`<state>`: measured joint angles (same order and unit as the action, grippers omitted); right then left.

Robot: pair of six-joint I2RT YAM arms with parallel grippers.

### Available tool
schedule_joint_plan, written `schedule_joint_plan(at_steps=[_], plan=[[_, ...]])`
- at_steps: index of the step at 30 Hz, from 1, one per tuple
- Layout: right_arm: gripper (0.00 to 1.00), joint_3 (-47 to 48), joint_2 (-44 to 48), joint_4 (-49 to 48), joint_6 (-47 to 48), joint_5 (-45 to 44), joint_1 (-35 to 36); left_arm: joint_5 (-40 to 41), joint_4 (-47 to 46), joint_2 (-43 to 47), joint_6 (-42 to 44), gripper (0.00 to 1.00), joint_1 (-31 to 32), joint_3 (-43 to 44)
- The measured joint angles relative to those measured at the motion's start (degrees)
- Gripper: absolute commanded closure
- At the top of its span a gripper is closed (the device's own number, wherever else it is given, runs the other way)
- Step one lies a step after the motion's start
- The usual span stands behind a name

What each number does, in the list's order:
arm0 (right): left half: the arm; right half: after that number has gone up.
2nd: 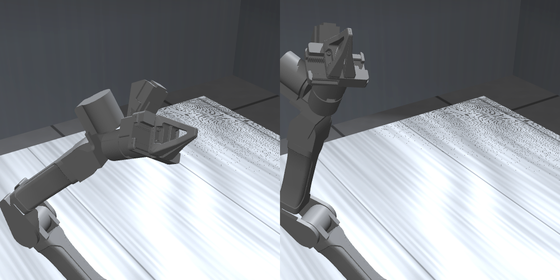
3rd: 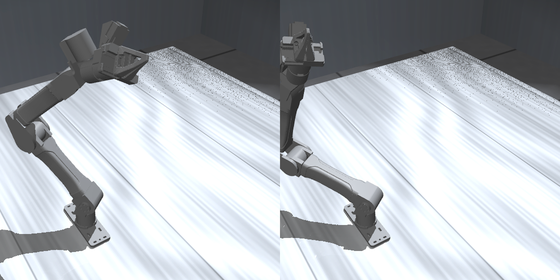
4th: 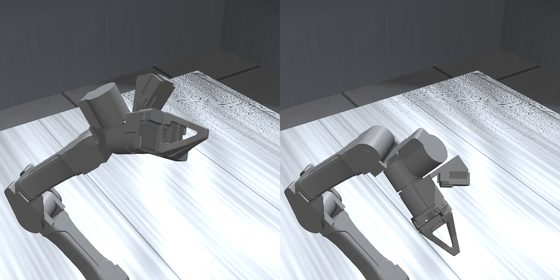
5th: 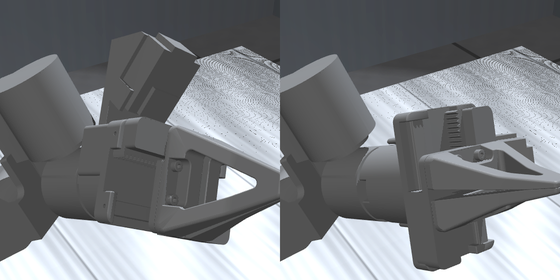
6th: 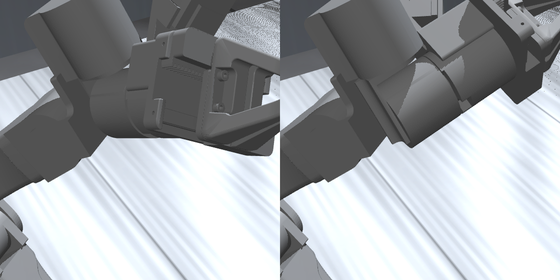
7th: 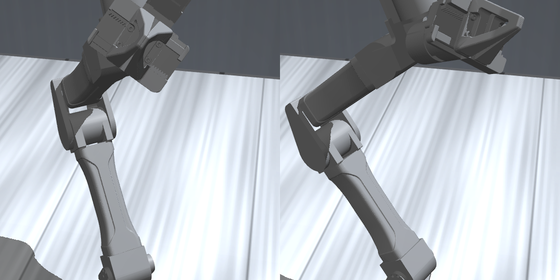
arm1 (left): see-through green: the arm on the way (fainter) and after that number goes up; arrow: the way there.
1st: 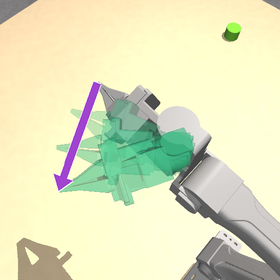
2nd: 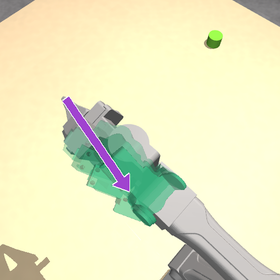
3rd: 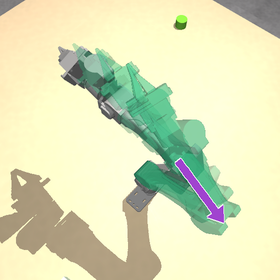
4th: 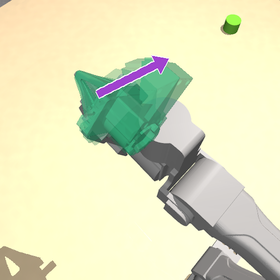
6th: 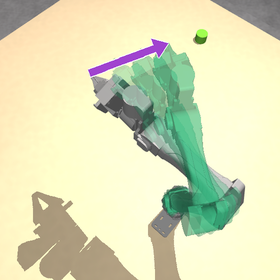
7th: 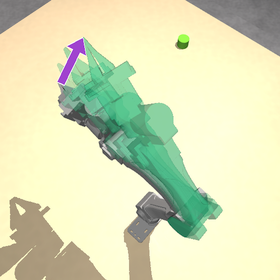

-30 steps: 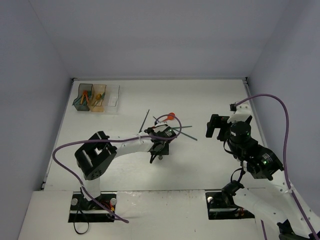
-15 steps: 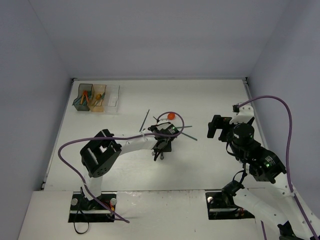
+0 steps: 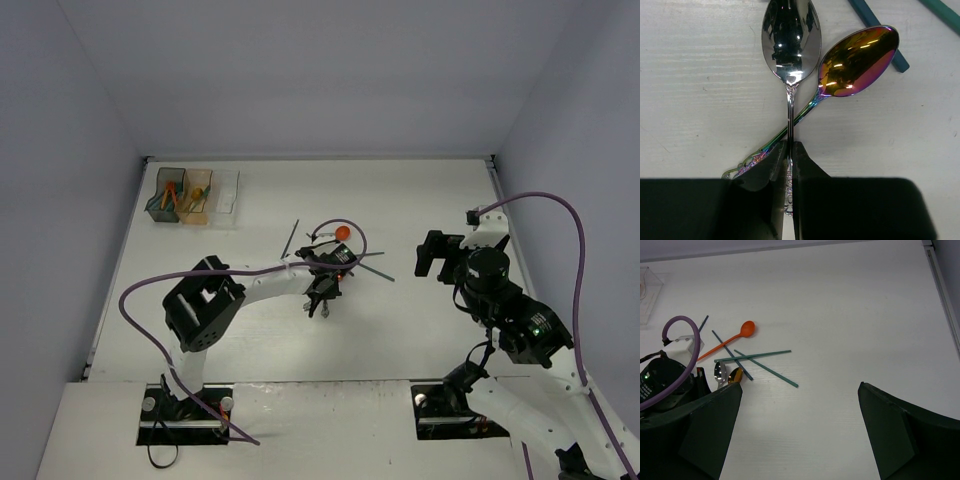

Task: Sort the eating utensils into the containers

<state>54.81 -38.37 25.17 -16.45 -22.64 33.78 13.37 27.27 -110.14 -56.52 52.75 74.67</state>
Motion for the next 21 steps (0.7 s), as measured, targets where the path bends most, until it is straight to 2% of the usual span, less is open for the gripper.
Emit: schedule_joint_plan(at_steps=[7, 12, 16, 21], plan=[[0.00, -0.02, 0.00, 0.00, 0.00, -0.04, 0.00, -0.20, 4.27, 2.93, 2.83, 1.00, 0.00, -1.37], [0.00, 0.00, -0.13, 0.00, 0.00, -0.08, 0.00, 0.05, 9.91, 12.01, 8.88, 1.00, -1.97, -0.96], [0.00, 0.00, -1.08, 0.00, 0.01, -0.08, 0.00, -0.62, 12.04, 18.37, 17.95, 1.00, -10.45, 2.25], [0.00, 0.00, -2.45, 0.00, 0.12, -0.08, 0.00, -2.08, 13.71, 19.79, 31.82, 1.00, -26.86, 7.39]])
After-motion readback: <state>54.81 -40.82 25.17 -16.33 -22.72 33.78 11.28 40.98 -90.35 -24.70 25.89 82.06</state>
